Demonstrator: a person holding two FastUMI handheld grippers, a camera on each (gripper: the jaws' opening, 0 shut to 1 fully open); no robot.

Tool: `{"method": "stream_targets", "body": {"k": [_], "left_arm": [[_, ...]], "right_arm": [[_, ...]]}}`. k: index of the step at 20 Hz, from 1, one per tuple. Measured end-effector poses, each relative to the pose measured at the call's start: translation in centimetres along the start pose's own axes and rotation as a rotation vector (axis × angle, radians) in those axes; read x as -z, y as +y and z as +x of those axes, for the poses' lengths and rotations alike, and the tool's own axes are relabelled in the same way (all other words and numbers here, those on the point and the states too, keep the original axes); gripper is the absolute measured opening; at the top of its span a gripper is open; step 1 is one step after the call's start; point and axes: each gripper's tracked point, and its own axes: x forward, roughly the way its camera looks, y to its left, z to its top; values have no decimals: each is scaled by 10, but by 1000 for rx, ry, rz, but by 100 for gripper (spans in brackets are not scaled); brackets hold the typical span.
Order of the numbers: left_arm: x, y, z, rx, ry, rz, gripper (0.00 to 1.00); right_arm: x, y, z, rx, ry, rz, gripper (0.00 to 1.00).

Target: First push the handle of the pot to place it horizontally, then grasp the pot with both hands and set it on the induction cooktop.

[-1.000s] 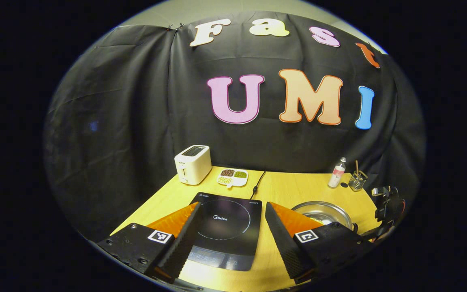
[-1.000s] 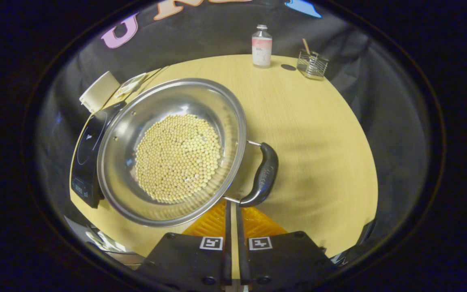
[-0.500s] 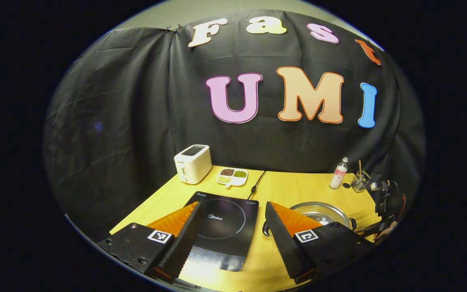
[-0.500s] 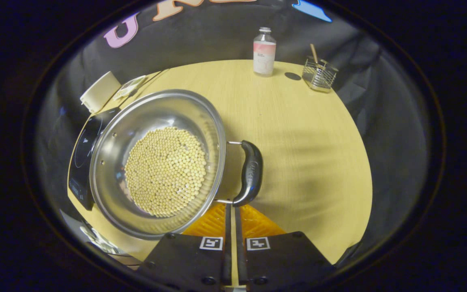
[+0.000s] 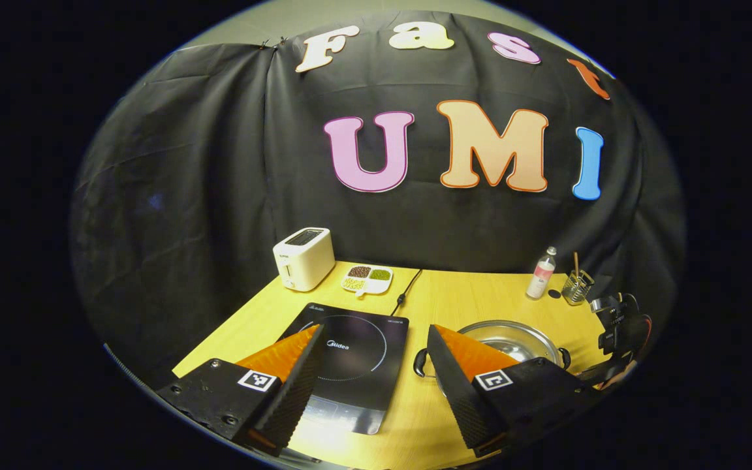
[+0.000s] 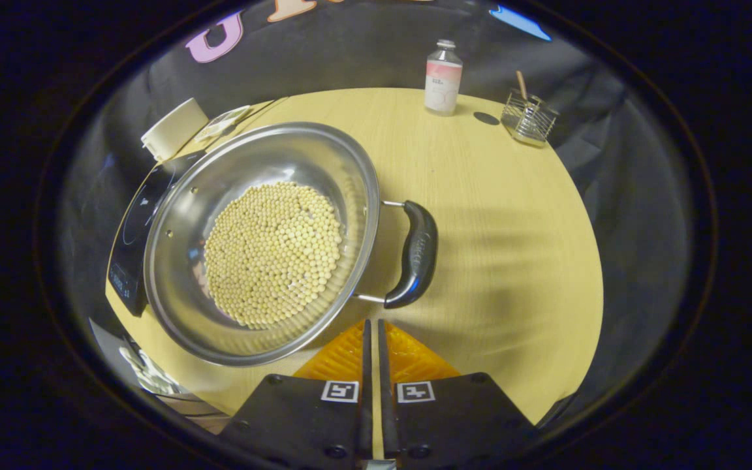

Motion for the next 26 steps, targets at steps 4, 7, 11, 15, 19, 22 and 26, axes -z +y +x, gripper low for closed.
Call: {"method": "stream_targets", "body": {"k": [4,7,11,15,19,22,26], "left_arm": [[31,-8,14,43,77,-8,95],[55,-14,30,83,153,-34,95],[69,-21,46,135,232,-60,96],[80,-37,67,203,305,-64,96],[91,-61,93,286,389,-96,96],[104,-70,111,315,470,-93,96],[124,-73,131,328,565,-49,96]], "right_arm": [[13,-15,-10,1,18,60,7],[20,-30,-21,-15,36,142,8],[20,-43,-40,-75,49,289,39],[3,-42,-54,-176,34,423,81],[-31,-32,-60,-264,-4,484,86],[-49,-23,-51,-300,-4,493,98],[-65,-11,-30,-307,8,514,98]]}}
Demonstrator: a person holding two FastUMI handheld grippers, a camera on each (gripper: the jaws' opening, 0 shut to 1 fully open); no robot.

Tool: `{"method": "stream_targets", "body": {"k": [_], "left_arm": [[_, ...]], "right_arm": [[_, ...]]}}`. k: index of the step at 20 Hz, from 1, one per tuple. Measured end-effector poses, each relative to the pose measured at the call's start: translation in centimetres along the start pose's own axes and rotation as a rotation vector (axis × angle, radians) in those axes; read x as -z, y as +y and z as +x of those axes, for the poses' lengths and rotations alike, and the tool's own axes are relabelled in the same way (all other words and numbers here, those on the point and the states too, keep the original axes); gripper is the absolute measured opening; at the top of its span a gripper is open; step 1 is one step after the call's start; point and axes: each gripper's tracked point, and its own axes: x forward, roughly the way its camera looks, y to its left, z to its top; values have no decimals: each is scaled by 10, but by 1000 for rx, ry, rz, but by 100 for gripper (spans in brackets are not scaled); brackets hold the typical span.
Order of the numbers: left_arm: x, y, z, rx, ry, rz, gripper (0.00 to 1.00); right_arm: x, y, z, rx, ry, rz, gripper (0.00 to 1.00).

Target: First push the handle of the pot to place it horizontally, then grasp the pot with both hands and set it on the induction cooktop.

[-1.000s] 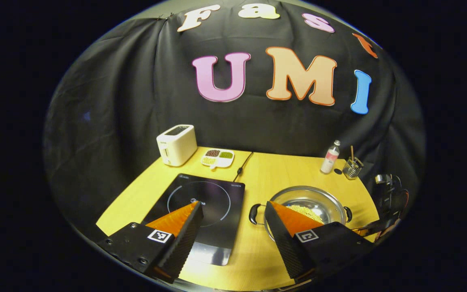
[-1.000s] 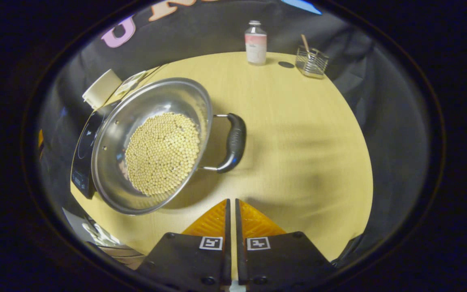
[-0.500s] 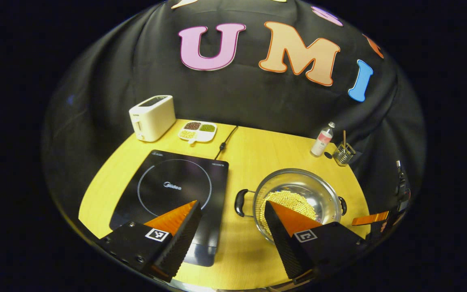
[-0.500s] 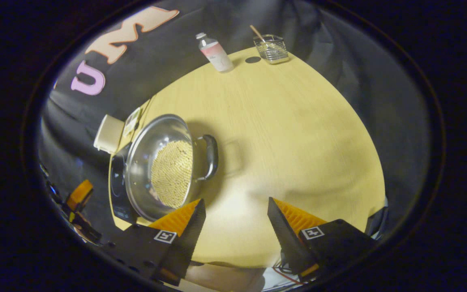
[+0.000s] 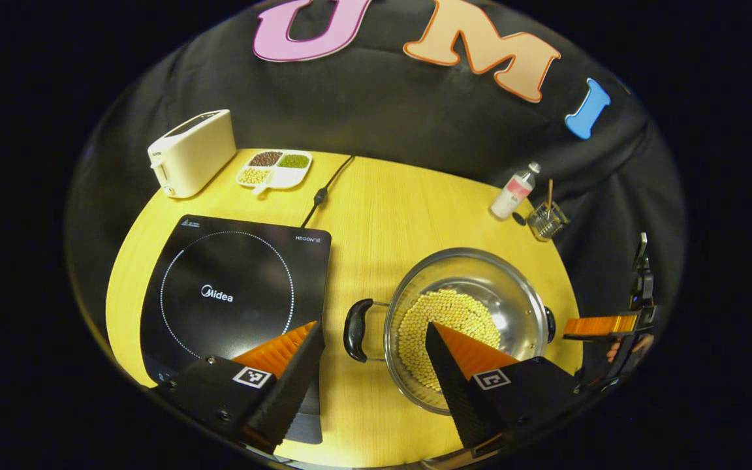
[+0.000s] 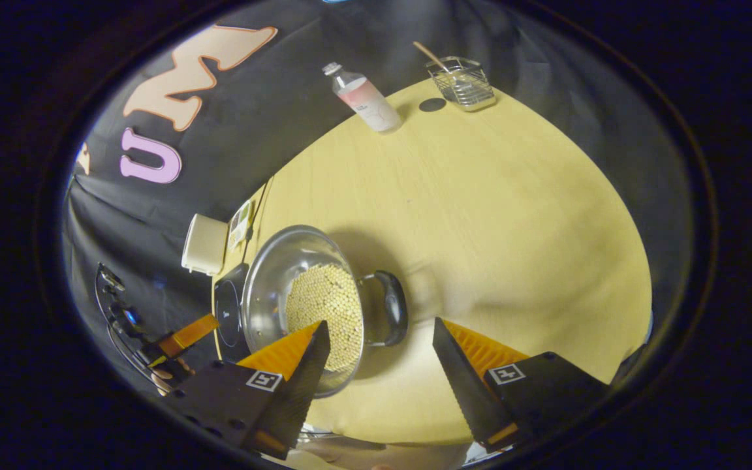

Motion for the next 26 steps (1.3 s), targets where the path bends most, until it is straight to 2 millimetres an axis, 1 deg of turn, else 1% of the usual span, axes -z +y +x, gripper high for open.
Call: {"method": "stream_targets", "body": {"k": [3,6,7,10,11,12,15,16,17,18,19,20,21,22,25,26], "left_arm": [[7,0,16,0,62,-10,96],[11,-4,30,15,102,-13,96],[12,-3,34,13,113,-13,96],[17,-3,45,18,148,-20,96],[19,-4,48,21,163,-27,96],[23,-7,52,26,179,-36,95],[31,-7,63,25,210,-54,94],[31,-7,67,26,217,-58,94],[33,-7,70,26,224,-57,94],[34,-6,72,26,235,-55,93],[36,-6,75,26,245,-53,93],[37,-6,78,23,256,-48,91],[39,-5,80,20,266,-43,90],[41,-5,82,14,274,-38,90],[42,-1,87,-12,291,-16,90],[42,2,89,-25,293,-7,94]], "right_arm": [[1,-1,18,27,29,-4,98],[6,-6,33,49,66,-20,98],[6,-7,37,54,76,-20,87],[9,-6,46,54,101,-19,88],[11,-5,50,52,110,-22,98],[13,-4,52,52,120,-26,88],[17,-2,63,48,146,-36,88],[19,-2,65,49,153,-40,98],[19,-2,68,48,157,-43,88],[19,-2,71,48,160,-43,88],[20,-2,73,43,166,-41,98],[21,-3,73,42,173,-36,82],[19,-4,76,46,173,-36,91],[20,-7,78,50,175,-38,81],[19,-12,82,58,177,-39,81],[19,-12,85,54,175,-31,80]]}}
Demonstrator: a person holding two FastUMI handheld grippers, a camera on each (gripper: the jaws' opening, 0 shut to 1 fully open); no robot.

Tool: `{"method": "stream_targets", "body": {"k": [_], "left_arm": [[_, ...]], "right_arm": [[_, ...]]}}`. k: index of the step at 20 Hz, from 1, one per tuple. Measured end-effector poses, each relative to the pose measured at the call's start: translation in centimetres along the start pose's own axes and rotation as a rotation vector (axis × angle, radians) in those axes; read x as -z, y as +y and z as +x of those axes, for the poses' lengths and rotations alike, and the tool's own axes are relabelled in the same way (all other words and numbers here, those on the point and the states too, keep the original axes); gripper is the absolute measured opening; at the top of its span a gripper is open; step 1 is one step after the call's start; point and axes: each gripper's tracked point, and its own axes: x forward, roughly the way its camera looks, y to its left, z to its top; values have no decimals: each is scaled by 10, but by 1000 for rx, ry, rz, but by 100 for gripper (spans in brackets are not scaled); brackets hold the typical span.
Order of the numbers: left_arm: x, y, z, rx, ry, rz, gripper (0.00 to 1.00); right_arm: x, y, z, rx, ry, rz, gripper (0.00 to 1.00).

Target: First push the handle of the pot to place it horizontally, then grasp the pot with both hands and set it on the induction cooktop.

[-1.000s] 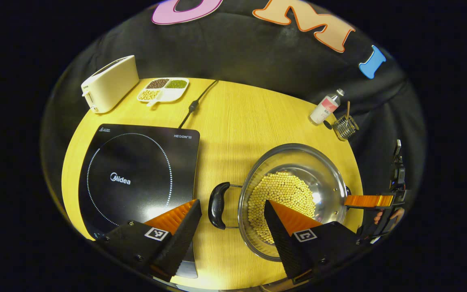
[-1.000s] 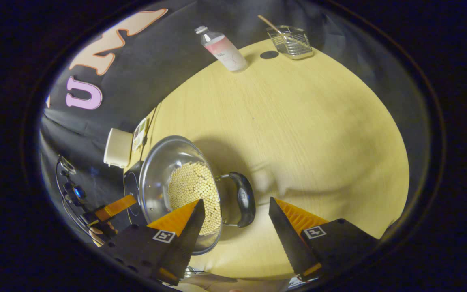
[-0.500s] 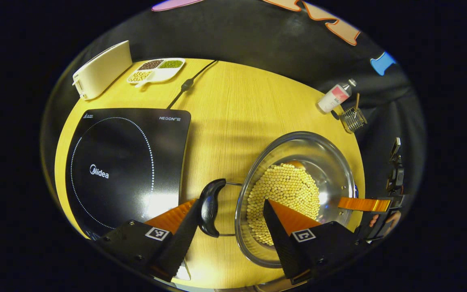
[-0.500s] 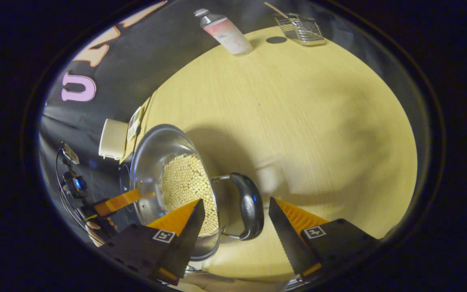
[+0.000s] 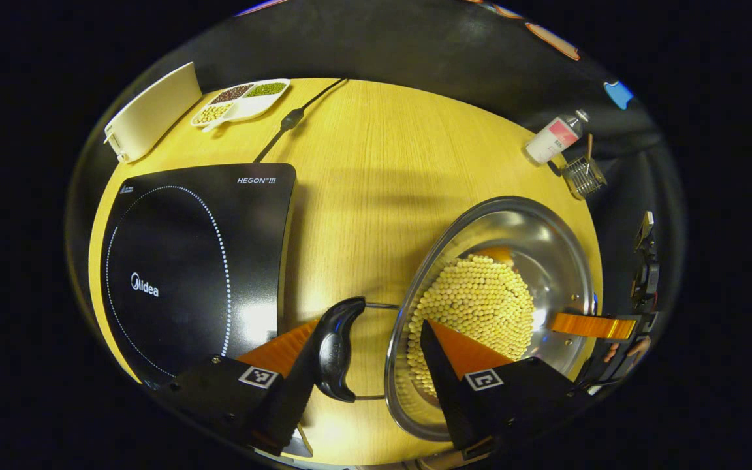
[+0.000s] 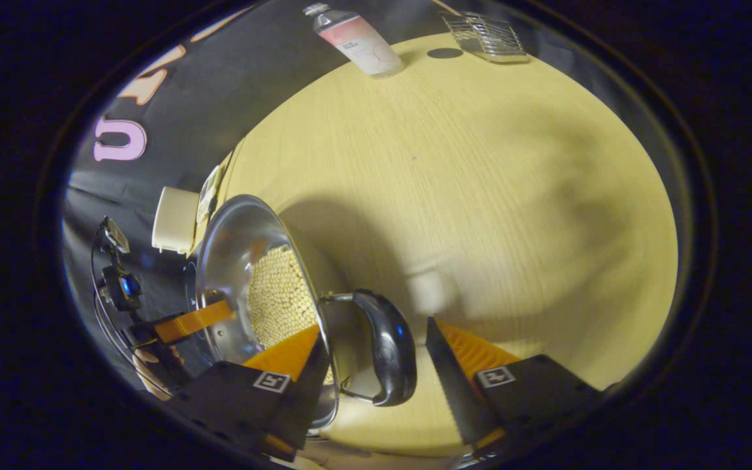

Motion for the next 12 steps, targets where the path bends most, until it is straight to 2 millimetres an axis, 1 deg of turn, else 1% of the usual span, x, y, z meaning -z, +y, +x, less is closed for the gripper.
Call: {"method": "stream_targets", "body": {"k": [1,2,3,4,5,6,7,8,9,12], "left_arm": [[0,3,0,-10,3,2,85],[0,5,0,-16,6,2,82],[0,6,4,-18,9,0,79],[1,5,2,-16,12,0,71],[0,6,1,-11,5,-6,70],[0,5,1,-6,-1,-24,67],[1,5,-1,3,-7,-42,66],[3,3,-2,12,-11,-61,65],[6,2,-2,18,-6,-76,65],[17,-1,-9,12,-14,-84,62]], "right_arm": [[0,1,1,-1,7,2,70],[1,6,2,-18,10,6,61],[1,5,2,-7,10,4,59],[1,4,3,-4,13,6,52],[1,5,3,-10,16,17,52],[1,5,1,-22,11,26,51],[-2,6,4,-30,7,27,51],[-4,5,2,-31,-4,22,55],[-6,3,1,-22,-15,17,55],[-2,0,-4,-9,-17,3,55]]}}
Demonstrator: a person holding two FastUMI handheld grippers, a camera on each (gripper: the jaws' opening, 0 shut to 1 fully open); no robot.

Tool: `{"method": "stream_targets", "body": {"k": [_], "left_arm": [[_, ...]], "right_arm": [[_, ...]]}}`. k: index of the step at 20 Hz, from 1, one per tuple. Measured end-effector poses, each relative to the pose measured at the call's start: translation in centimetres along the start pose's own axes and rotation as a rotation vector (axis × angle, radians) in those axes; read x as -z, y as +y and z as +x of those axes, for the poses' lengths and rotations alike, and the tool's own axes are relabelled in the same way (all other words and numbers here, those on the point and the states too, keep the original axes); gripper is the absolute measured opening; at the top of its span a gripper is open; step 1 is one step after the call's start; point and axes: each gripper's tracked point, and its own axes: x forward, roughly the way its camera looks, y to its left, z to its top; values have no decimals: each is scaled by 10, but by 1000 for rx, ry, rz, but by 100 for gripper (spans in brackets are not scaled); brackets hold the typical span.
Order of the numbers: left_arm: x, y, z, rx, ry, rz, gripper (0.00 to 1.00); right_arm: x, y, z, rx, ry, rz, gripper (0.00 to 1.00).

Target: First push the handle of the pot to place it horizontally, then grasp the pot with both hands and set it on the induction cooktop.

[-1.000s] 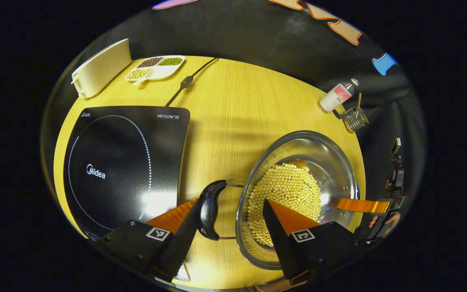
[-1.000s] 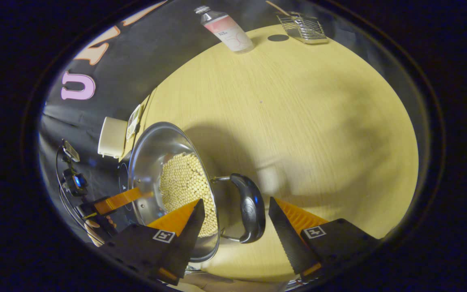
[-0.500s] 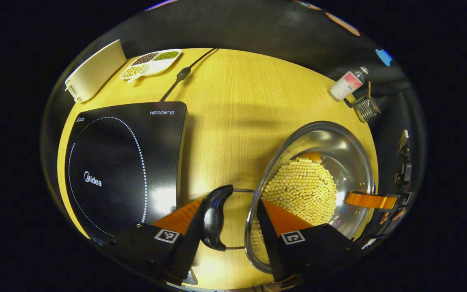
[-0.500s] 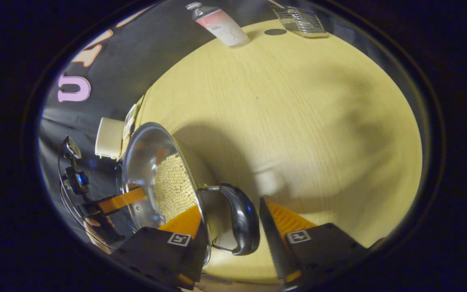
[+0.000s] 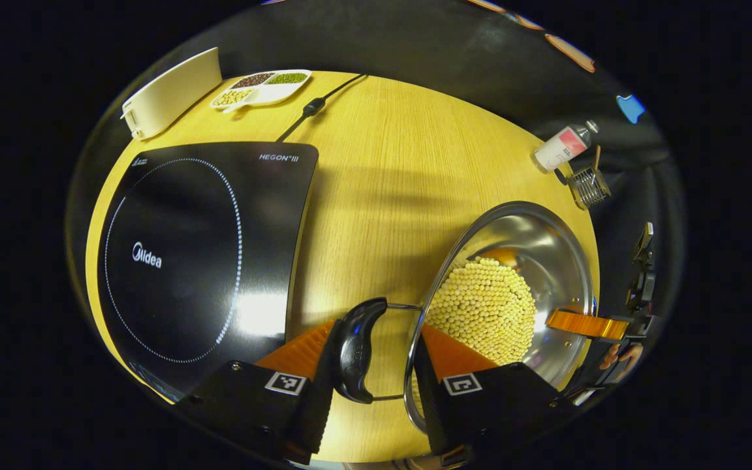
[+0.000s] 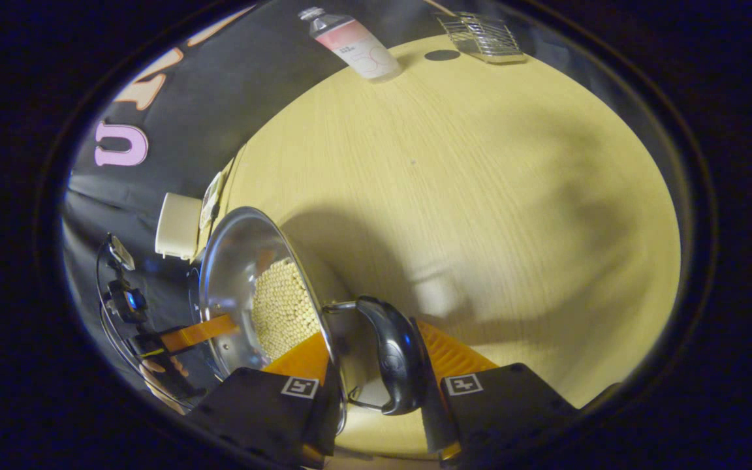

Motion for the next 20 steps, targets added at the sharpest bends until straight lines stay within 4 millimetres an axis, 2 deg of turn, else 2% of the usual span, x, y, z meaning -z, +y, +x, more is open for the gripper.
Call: {"method": "stream_targets", "body": {"k": [5,6,9,10,11,14,15,16,17,18,19,20], "left_arm": [[7,-7,-30,-8,-44,45,63],[9,-8,-37,-9,-43,54,61],[23,-3,-57,-19,-21,63,63],[27,0,-63,-23,-13,63,61],[31,2,-71,-25,-7,60,63],[42,13,-91,-25,1,46,61],[46,18,-96,-24,4,44,61],[48,24,-101,-23,6,45,61],[49,32,-106,-22,7,49,63],[50,40,-111,-21,7,56,63],[49,50,-115,-21,5,68,63],[45,59,-123,-16,0,82,61]], "right_arm": [[13,3,-26,-14,-13,4,55],[18,4,-31,-15,-14,5,55],[35,10,-45,-20,-10,9,55],[41,14,-50,-27,-8,5,55],[48,17,-54,-32,-7,7,48],[70,28,-65,-37,-3,12,48],[75,33,-66,-35,-5,9,55],[80,39,-67,-32,-10,9,55],[84,45,-68,-26,-19,10,61],[90,54,-69,-20,-30,10,48],[96,63,-70,-17,-38,8,48],[101,74,-70,-17,-46,7,55]]}}
